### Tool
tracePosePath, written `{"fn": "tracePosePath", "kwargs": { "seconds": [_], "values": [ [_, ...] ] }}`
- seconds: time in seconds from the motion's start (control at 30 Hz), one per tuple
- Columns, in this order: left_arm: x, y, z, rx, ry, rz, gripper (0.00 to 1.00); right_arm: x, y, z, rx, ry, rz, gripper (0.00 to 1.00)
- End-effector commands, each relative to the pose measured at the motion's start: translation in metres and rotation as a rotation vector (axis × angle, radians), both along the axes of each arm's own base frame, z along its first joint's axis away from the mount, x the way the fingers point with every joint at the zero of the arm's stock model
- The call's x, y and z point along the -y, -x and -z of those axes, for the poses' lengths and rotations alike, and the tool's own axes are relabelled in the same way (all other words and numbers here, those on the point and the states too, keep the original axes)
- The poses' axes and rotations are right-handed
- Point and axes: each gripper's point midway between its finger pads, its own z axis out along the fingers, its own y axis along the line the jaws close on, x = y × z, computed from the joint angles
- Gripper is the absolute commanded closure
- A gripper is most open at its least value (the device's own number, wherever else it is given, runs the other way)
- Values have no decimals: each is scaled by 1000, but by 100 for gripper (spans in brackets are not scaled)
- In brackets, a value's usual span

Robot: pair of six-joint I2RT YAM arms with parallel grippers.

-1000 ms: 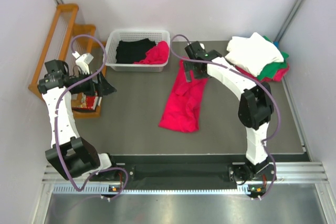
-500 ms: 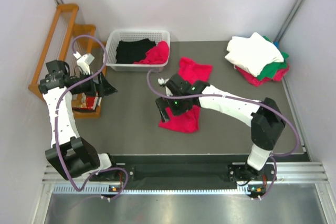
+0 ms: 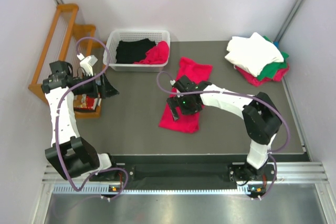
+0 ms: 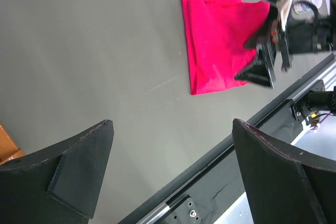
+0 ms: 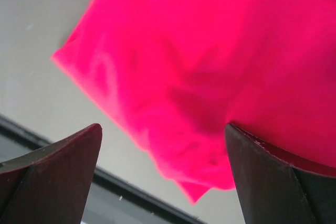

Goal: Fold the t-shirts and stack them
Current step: Fold the tshirt

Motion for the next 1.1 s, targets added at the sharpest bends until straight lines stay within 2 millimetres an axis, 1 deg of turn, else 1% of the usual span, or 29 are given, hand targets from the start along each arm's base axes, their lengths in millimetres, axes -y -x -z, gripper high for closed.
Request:
{"fn": "tracePosePath", "kwargs": {
  "seconds": [0.0,0.03,0.1,0.17,0.2,0.27,0.33,0.43,0.47,0.5,0.53,0.57,0.6,0.63,0.67,0.7,0.73,0.77,0.8,0.83,0.87,0.93,0.97,1.0,1.03,1.07],
  "values": [
    [0,0,-5,40,-25,22,1,17,-11,37,-39,-1,73,0],
    [0,0,-6,44,-28,22,1,18,-5,46,-68,-2,72,0],
    [-1,-1,-8,47,-33,24,1,24,7,71,-119,10,82,0],
    [-2,-2,-9,50,-43,24,1,24,13,83,-150,7,82,0],
    [-2,-1,-10,48,-43,24,1,25,15,87,-158,9,86,0],
    [-3,-3,-13,53,-38,23,1,22,17,86,-166,-6,75,0],
    [-1,-3,-16,54,-29,26,1,18,12,76,-150,-16,66,0],
    [0,-4,-17,56,-17,25,1,7,-2,45,-95,-47,37,0],
    [1,-4,-18,58,-10,28,1,8,-2,33,-92,-44,21,0],
    [1,-4,-18,56,-6,25,1,-2,-13,12,-55,-77,9,0],
    [2,-4,-17,53,-2,27,1,-5,-17,0,-36,-87,6,0],
    [3,-4,-17,51,1,30,1,-5,-19,-19,-14,-97,0,0],
    [4,-3,-16,48,-2,33,1,-13,-29,-45,33,-132,-4,0],
    [11,-1,-12,36,-8,58,1,-15,-33,-60,64,-139,-5,0],
    [16,1,-8,33,-27,81,1,-13,-31,-79,88,-141,-13,0],
    [15,3,0,18,-80,88,1,-19,-37,-103,136,-169,-14,0],
    [22,9,6,10,-103,111,1,-18,-38,-113,156,-171,-12,0],
    [34,12,11,12,-135,161,1,-17,-33,-126,171,-179,-16,0],
    [40,15,15,14,-161,189,1,-14,-30,-129,174,-181,-11,0],
    [49,23,24,0,-204,231,1,-11,-25,-129,173,-176,-9,0],
    [54,27,29,2,-232,263,1,-3,-14,-123,158,-168,2,0],
    [65,38,41,-14,-271,328,1,3,4,-110,132,-161,0,0],
    [67,39,44,-10,-276,337,1,13,20,-93,94,-153,17,0],
    [75,43,49,-11,-270,371,1,14,32,-84,61,-159,13,0],
    [80,44,52,-10,-262,391,1,15,45,-80,46,-169,7,0],
    [82,39,54,10,-260,388,1,22,59,-56,-5,-150,28,0]
  ]
}}
